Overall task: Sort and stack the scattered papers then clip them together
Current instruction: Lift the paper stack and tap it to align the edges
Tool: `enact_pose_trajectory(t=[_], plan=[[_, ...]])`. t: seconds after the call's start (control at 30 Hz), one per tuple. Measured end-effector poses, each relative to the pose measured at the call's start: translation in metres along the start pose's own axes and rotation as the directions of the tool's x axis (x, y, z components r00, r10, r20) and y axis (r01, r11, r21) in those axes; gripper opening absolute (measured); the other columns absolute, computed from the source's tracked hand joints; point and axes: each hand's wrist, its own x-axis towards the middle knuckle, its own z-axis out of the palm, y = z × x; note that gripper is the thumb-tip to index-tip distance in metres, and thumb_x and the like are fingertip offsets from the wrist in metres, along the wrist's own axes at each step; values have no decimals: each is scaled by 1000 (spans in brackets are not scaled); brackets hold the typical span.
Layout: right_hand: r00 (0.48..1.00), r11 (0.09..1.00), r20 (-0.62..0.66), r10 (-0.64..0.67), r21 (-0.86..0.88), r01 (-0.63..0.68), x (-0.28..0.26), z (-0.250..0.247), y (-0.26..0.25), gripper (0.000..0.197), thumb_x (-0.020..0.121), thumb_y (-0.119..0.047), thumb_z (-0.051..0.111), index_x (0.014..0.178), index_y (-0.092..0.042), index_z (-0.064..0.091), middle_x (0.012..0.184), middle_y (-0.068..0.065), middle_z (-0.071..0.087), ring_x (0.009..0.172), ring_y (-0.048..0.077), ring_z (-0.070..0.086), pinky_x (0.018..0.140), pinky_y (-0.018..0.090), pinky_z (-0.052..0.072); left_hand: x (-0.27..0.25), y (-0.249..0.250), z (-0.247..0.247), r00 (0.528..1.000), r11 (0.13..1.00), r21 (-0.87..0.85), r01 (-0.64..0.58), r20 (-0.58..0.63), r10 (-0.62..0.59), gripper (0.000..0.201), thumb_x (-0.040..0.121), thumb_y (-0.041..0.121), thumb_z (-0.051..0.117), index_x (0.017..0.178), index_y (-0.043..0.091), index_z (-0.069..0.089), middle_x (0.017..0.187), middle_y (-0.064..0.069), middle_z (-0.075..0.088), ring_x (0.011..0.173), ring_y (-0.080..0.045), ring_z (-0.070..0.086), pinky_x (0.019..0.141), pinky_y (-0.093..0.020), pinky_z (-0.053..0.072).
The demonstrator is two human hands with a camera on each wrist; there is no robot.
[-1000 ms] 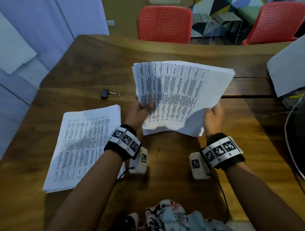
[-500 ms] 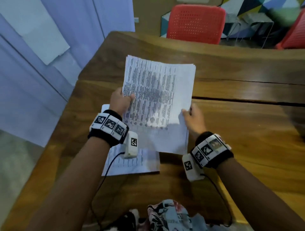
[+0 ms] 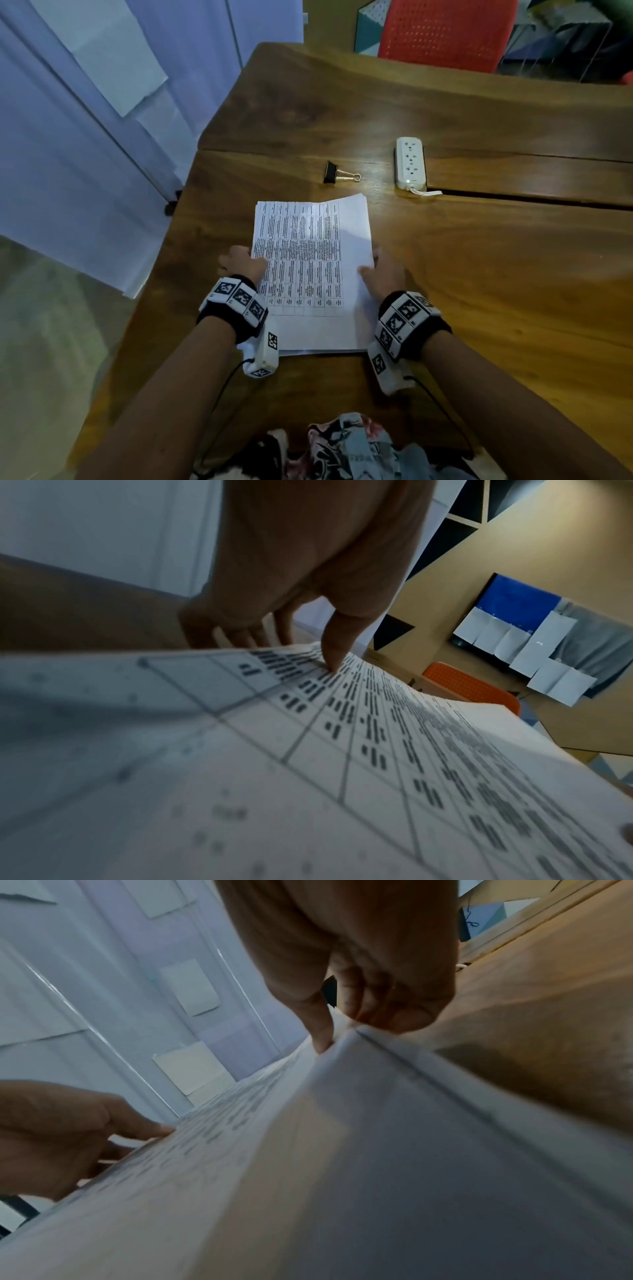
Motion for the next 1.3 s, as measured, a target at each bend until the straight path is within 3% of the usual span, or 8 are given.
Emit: enact_pose_trajectory(t=[0.1, 0.4, 0.57, 0.73, 0.9, 1.0, 1.17, 1.3], plan=[[998, 997, -15, 61, -55, -62, -3, 4, -6, 50, 87, -27, 58, 128, -1, 43, 134, 17, 44, 122, 34, 45, 103, 41, 41, -8, 2, 5, 992, 993, 90, 74, 94, -82, 80, 87, 39, 61, 145, 3, 19, 151, -18, 14, 139, -39, 23, 112, -45, 29], [976, 958, 154, 154, 219, -185, -1, -6, 0, 42, 84, -28, 64, 114, 0, 57, 111, 12, 61, 96, 26, 57, 76, 28, 43, -13, 10, 22, 978, 970, 233, 77, 173, -119, 95, 77, 58, 62, 142, 0, 25, 143, -19, 36, 129, -35, 41, 104, -42, 42], [984, 929, 161, 71, 348, -124, -8, -9, 12, 39, 86, -18, 61, 122, -9, 49, 116, 10, 60, 107, 27, 57, 90, 37, 48, -17, 13, 31, 968, 991, -122, 54, 250, -22, 70, 86, 21, 66, 142, 0, 29, 145, -19, 39, 131, -34, 43, 107, -40, 40], [989, 870, -134, -56, 479, 114, -28, -60, 11, 39, 89, -9, 56, 126, -10, 44, 122, 9, 55, 111, 24, 53, 95, 38, 46, -48, 38, 43, 969, 885, -442, -147, 113, 217, 67, 87, 16, 63, 145, 8, 28, 149, -11, 35, 137, -31, 35, 111, -49, 34], [856, 732, -477, -202, 507, 455, -31, -138, 17, 49, 86, -4, 60, 131, -4, 41, 117, 1, 52, 108, 12, 49, 68, -2, 44, -102, 99, 41, 788, 546, -681, -489, -77, 610, 37, 89, 2, 58, 124, 7, 50, 117, -11, 60, 110, -25, 58, 95, -40, 50], [807, 670, -557, -198, 524, 526, -31, -167, 34, 48, 85, -1, 60, 130, -2, 42, 119, -4, 51, 110, 11, 51, 66, -7, 40, -124, 121, 48, 695, 465, -668, -581, -111, 710, 41, 86, 3, 61, 125, -2, 48, 106, -13, 61, 90, -15, 61, 72, -19, 56], [817, 654, -557, -149, 565, 504, -25, -178, 73, 58, 83, 1, 62, 132, -8, 34, 117, 1, 51, 112, 18, 52, 68, 2, 46, -144, 137, 63, 650, 434, -668, -604, -98, 754, 27, 91, 6, 54, 117, 7, 47, 110, -1, 60, 93, -2, 61, 76, -16, 55], [679, 584, -711, -181, 478, 656, -32, -205, 61, 63, 77, 13, 56, 120, -17, 21, 125, 10, 41, 107, 5, 49, 72, 1, 46, -160, 159, 63, 545, 318, -614, -722, -222, 809, 39, 91, 3, 53, 125, 12, 36, 95, 3, 57, 70, 10, 62, 62, -10, 51]])
